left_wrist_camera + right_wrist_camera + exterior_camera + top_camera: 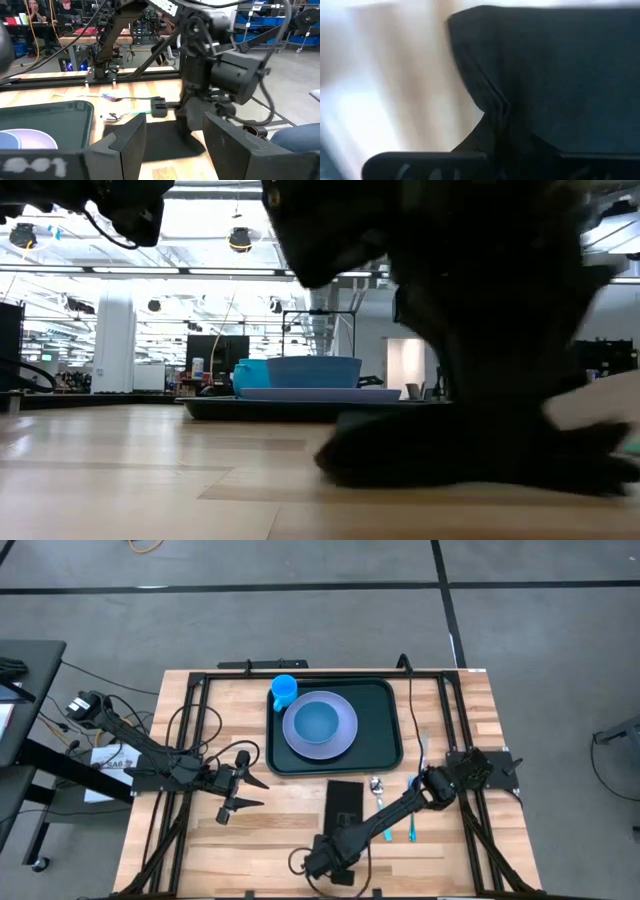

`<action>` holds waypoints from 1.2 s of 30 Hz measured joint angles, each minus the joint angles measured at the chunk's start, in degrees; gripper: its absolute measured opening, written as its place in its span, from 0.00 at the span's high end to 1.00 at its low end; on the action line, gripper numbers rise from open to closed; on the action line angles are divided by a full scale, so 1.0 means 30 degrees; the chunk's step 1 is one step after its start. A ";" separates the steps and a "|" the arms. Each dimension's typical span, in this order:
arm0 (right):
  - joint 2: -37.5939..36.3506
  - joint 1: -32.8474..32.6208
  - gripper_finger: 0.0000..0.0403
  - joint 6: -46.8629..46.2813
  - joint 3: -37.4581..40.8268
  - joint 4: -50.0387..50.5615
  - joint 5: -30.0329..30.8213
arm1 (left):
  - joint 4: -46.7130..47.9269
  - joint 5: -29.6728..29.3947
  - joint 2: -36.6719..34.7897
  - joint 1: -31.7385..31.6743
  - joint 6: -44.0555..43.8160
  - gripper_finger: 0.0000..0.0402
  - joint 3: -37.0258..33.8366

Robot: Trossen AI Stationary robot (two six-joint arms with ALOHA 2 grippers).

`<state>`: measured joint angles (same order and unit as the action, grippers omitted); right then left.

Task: Set up tray
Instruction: Put the black table napkin to the right of the purple plate on the black serving tray

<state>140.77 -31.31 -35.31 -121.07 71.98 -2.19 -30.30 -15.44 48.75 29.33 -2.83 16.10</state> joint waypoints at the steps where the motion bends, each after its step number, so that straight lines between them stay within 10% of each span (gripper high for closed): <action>1: 0.0042 -0.0061 0.98 0.0000 -0.0521 0.0284 -0.0064 | 0.0000 -0.0001 0.0000 -0.0004 -0.0008 0.55 0.0000; 9: -0.0222 -0.0556 0.99 -0.0768 -0.4599 0.5745 0.0518 | 0.0015 0.0028 0.0000 0.0003 -0.0102 0.55 -0.0007; 25: -0.6400 -0.0778 1.00 0.1055 -0.3878 0.6011 0.6205 | 0.0000 0.0042 -0.0007 0.0003 -0.0277 0.55 -0.0015; 36: -1.0033 -0.0152 1.00 0.1637 -0.1448 0.5984 0.6314 | 0.0000 0.0055 -0.0007 0.0308 -0.0546 0.55 -0.0015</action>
<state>110.68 -31.77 -30.40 -125.41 89.93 16.76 -30.30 -15.27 48.73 30.26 -4.47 16.05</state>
